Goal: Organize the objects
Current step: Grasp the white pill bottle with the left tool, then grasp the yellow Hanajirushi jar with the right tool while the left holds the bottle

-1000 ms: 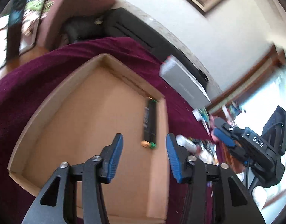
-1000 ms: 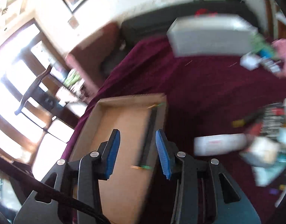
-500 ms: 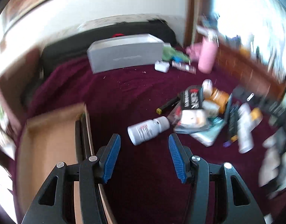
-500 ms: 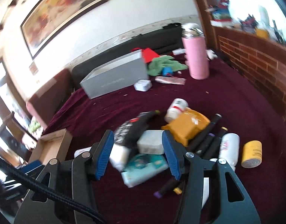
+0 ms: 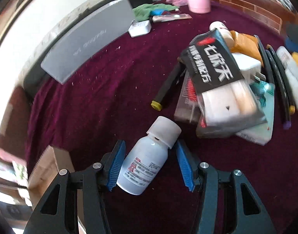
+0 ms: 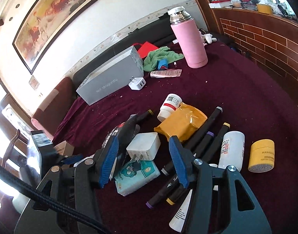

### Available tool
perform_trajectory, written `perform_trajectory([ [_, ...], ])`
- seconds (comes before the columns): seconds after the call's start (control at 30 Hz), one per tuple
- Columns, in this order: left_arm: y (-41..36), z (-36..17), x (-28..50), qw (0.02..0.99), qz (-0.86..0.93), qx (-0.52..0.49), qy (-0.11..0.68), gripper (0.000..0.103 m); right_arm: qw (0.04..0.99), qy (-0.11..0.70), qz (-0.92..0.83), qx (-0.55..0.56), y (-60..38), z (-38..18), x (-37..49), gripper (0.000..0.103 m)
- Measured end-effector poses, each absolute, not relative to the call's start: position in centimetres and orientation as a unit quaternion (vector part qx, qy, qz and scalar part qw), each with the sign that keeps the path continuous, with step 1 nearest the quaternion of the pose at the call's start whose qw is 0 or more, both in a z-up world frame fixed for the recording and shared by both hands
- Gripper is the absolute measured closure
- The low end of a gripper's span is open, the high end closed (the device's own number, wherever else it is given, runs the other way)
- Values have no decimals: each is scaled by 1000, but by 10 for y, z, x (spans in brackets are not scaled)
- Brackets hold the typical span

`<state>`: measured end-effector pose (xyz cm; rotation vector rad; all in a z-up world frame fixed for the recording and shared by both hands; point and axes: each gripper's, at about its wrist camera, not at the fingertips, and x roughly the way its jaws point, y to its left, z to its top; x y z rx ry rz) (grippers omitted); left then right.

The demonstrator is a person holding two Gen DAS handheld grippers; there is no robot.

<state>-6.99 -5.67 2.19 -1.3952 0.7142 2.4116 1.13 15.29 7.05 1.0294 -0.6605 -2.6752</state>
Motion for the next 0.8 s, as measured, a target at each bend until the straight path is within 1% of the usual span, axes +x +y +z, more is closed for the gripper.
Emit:
perform_trajectory([
  [0.07,-60,21,-64,146,828,-492,225,73,98,-228,-901,355,154,67,9,50],
  [0.1,-60,22,-59,147,829,-494,219,74,97,-231,-899,358,154,66,8,50],
  [0.37,-75,34,-4,166,839,-504,116,74,93,-235,-901,354,156,65,11,50],
  [0.53,-72,39,37,148,852,-491,101,74,86,-229,-911,332,164,73,15,50],
  [0.63,-71,39,48,149,857,-487,83,74,54,-228,-923,304,183,80,24,50],
  [0.73,-66,32,55,151,854,-491,81,74,31,-252,-916,309,213,81,34,50],
  [0.8,-65,26,57,155,852,-492,85,74,11,-246,-914,322,228,82,39,50],
])
